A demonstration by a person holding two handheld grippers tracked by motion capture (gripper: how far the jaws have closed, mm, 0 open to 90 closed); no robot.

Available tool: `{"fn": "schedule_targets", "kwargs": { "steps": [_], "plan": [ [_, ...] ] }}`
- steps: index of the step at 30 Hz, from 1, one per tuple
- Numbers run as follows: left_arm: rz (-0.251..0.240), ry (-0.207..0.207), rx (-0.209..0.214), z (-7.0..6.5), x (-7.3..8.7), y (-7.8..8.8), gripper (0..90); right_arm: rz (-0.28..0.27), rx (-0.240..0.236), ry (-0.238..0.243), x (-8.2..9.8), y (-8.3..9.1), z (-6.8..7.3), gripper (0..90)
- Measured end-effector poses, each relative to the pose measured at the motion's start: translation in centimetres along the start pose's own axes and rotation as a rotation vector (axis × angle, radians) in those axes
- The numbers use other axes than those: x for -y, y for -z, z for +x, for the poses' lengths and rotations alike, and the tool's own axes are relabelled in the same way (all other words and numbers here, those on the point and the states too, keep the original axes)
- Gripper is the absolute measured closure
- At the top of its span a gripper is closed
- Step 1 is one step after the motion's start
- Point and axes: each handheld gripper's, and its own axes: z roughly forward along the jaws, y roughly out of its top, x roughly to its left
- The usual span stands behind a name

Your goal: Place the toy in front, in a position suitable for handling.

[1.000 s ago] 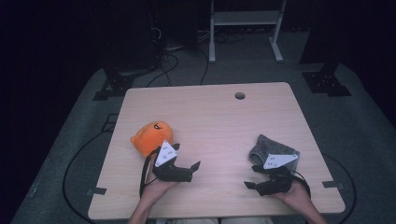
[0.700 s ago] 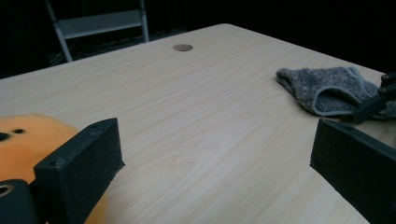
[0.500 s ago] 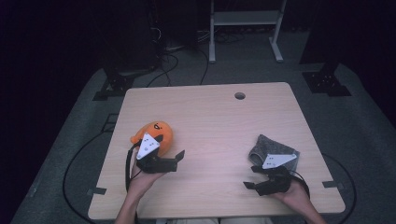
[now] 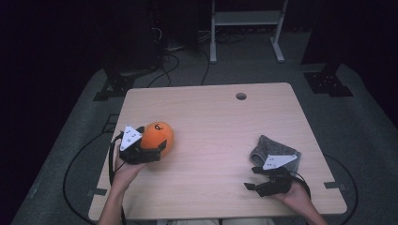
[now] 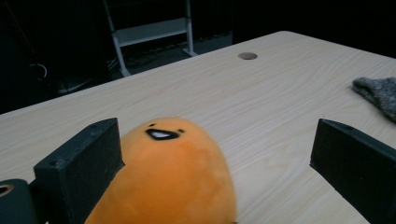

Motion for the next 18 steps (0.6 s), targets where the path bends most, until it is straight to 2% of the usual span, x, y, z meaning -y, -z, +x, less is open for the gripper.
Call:
{"fn": "schedule_targets", "kwargs": {
  "steps": [1, 2, 7, 12, 18],
  "plan": [
    [0.0, 0.0, 0.0, 0.0, 0.0, 0.0, 1.6, 0.0, 0.0, 0.0, 0.0, 0.0, 0.0, 28.0],
    [0.015, -0.023, -0.01, 0.7, 0.3, -0.1, 3.0, -0.005, 0.002, -0.005, -0.1, 0.1, -0.1, 28.5],
    [0.064, -0.015, -0.02, 1.8, 0.9, -0.8, 3.6, -0.02, 0.003, -0.021, -0.1, 0.5, -0.4, 29.1],
    [0.09, -0.019, -0.038, 2.4, 1.3, -1.6, 5.5, -0.02, 0.001, -0.021, 0.0, 0.6, -0.5, 29.0],
    [0.153, 0.018, -0.051, 3.4, 2.1, -2.6, 8.7, -0.017, -0.008, -0.014, 0.0, 0.6, -0.3, 29.5]
  ]
}}
